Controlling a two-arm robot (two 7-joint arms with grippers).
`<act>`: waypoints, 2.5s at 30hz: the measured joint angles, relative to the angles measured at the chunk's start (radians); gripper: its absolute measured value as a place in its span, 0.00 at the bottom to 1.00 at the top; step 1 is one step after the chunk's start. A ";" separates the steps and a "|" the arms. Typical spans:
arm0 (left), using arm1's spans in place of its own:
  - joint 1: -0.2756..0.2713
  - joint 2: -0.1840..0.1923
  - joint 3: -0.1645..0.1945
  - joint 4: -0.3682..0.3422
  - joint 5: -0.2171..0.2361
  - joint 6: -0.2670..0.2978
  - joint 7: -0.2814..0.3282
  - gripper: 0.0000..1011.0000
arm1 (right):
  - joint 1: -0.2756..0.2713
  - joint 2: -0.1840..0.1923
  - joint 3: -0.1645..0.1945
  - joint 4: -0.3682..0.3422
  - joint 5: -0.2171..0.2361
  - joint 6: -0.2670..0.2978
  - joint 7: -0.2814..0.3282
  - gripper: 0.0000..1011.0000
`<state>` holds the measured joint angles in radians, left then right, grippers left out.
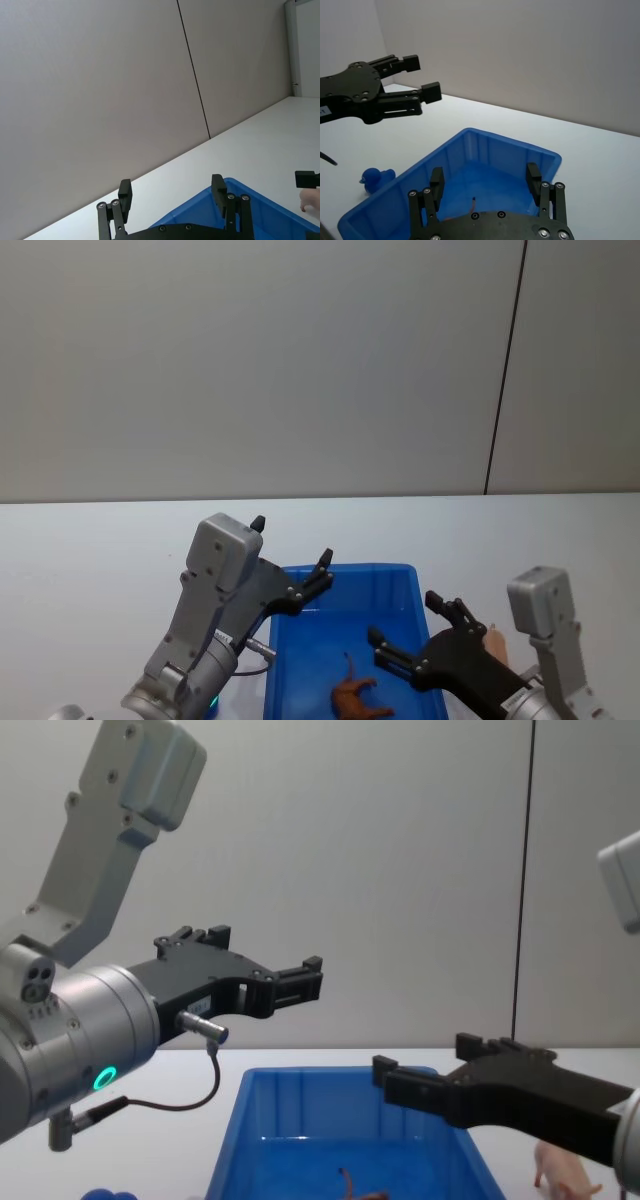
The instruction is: Pick up the two dolls from the table and place them into the box.
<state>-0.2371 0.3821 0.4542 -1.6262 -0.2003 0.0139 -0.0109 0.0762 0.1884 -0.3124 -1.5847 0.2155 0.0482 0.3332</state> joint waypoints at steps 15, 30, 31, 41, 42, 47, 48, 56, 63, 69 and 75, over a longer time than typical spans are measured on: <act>0.000 0.000 0.000 0.000 0.000 0.000 0.000 0.99 | -0.066 0.051 0.030 -0.086 0.000 0.048 -0.144 0.99; 0.000 0.000 0.000 0.000 0.000 0.000 0.000 0.99 | -0.135 0.099 0.059 -0.139 -0.001 0.116 -0.269 0.99; 0.000 0.000 0.000 0.000 0.000 0.000 0.000 0.99 | -0.139 0.101 0.061 -0.139 -0.002 0.120 -0.275 0.99; 0.000 0.000 0.000 0.000 0.000 0.000 0.000 0.99 | -0.146 0.102 0.064 -0.103 -0.013 0.133 -0.289 0.99; 0.000 0.000 0.000 0.000 0.000 0.000 0.000 0.99 | -0.146 0.101 0.064 -0.099 -0.014 0.133 -0.289 0.99; 0.000 0.000 0.000 0.000 0.000 0.000 0.000 0.99 | -0.139 0.094 0.061 -0.070 -0.025 0.133 -0.289 0.99; 0.000 0.000 0.000 0.000 0.000 0.000 0.000 0.99 | -0.136 0.090 0.059 -0.059 -0.029 0.132 -0.288 0.99; 0.000 0.000 0.000 0.000 0.000 0.000 0.000 0.99 | -0.118 0.073 0.051 -0.009 -0.047 0.116 -0.271 0.99; 0.000 0.000 0.000 0.000 0.000 0.000 0.000 0.99 | -0.100 0.058 0.043 0.032 -0.060 0.094 -0.255 0.91; 0.000 0.000 0.000 0.000 0.000 0.000 0.000 0.99 | -0.091 0.047 0.038 0.054 -0.071 0.074 -0.252 0.76; 0.000 0.000 0.000 0.000 0.000 0.000 0.000 0.99 | -0.088 0.041 0.036 0.065 -0.081 0.060 -0.256 0.56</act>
<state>-0.2371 0.3821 0.4542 -1.6262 -0.2004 0.0139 -0.0109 -0.0117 0.2296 -0.2761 -1.5193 0.1345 0.1084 0.0767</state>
